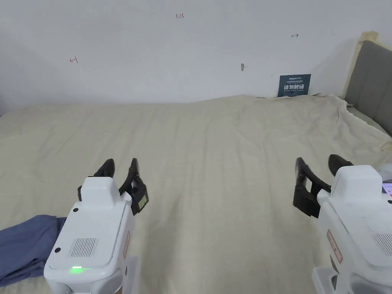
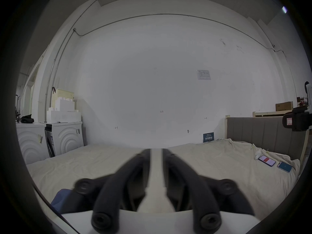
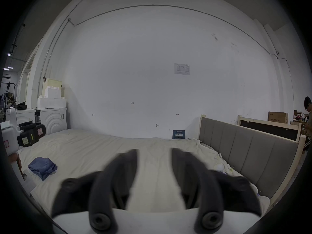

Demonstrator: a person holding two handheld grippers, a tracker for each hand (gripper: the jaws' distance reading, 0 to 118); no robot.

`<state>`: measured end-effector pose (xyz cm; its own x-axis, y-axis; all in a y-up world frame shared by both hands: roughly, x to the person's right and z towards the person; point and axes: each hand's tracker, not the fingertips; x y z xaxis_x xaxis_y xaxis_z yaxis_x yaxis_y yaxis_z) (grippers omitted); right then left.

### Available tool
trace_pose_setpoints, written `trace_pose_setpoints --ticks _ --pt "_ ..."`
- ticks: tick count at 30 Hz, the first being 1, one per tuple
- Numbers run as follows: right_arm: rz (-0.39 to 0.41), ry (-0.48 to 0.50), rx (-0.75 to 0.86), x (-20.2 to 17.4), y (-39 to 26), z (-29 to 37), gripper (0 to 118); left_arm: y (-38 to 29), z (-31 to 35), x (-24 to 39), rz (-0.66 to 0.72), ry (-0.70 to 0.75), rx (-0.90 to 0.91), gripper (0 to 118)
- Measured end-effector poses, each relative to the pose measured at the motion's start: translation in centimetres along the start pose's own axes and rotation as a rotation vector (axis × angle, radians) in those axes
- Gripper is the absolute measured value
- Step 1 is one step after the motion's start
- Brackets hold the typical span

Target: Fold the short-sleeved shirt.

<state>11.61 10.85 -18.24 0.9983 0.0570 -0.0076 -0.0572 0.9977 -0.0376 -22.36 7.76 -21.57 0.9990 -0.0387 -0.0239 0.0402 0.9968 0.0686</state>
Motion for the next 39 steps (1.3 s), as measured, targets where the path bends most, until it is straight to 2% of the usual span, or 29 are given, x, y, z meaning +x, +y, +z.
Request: trace_pose_setpoints --ticks 1,2,3,4,6,39 --pt "-0.003 -0.002 -0.003 0.0 0.0 0.0 101 0.0 -0.1 -0.1 0.008 0.0 -0.005 75" --pt "-0.003 -0.009 -0.006 0.0 0.0 -0.1 113 0.0 0.0 -0.2 0.012 -0.001 -0.005 83" --pt "-0.004 -0.016 -0.005 0.0 -0.1 -0.1 118 0.0 0.0 -0.2 0.013 0.0 -0.005 94" --pt "-0.007 -0.022 0.0 -0.1 0.0 0.0 118 0.0 0.0 -0.2 0.01 0.007 -0.009 107" --pt "-0.019 -0.022 0.008 -0.1 0.0 0.2 118 -0.1 0.0 -0.3 0.004 0.02 -0.008 116" --pt "-0.017 -0.031 0.031 -0.7 0.8 0.4 118 0.2 0.6 -1.2 0.01 0.033 0.039 118"
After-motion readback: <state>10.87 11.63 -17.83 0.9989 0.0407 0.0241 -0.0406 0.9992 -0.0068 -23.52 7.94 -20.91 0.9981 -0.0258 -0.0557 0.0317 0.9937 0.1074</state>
